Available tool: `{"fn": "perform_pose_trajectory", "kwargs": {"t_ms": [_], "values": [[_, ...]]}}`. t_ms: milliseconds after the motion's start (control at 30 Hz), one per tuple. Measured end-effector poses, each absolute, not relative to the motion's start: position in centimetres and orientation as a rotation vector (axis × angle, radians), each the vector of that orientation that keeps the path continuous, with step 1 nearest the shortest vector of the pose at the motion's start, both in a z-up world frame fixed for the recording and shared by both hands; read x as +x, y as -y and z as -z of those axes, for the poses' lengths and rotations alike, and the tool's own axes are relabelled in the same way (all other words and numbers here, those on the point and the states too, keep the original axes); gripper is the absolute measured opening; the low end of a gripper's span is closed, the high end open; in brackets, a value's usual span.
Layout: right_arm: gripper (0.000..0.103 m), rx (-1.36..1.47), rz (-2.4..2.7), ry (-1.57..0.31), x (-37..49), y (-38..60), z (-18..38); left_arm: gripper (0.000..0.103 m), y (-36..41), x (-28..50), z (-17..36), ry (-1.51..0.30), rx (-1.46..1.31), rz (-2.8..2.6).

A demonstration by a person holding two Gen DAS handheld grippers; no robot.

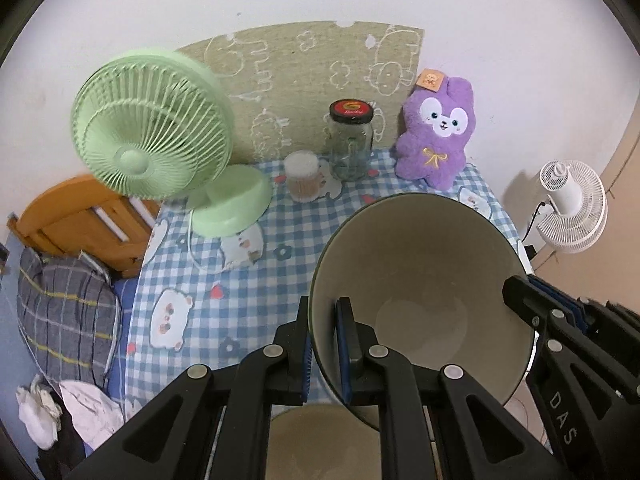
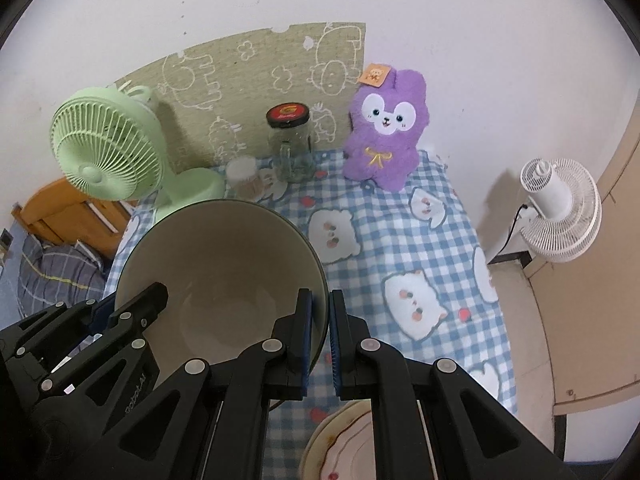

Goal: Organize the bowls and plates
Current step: 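Lift the bowl and carry it toward the plate stack, then carry the cream bowl with both grippers over to the plate stack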

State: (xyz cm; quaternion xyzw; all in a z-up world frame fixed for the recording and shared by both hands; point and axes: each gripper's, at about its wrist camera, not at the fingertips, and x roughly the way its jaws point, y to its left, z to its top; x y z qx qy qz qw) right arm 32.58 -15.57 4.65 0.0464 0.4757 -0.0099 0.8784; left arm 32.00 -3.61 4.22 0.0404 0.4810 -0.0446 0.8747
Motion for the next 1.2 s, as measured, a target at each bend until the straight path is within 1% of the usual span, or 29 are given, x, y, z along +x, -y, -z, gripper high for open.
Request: {"fn": "perform_pose_trajectory", "kwargs": {"t_ms": [533,1200], "values": [[0.011,0.081,-0.02,-1.077,28.4,10.5,-2.7,0.008,-0.9,27.6,-2.2,-1.09,0.053,0.043],[0.011,0.066,0.012,-1.157,24.7,8.9,0.1,0.008,-2.2,23.9,1.1,-1.18,0.064,0.093]]}}
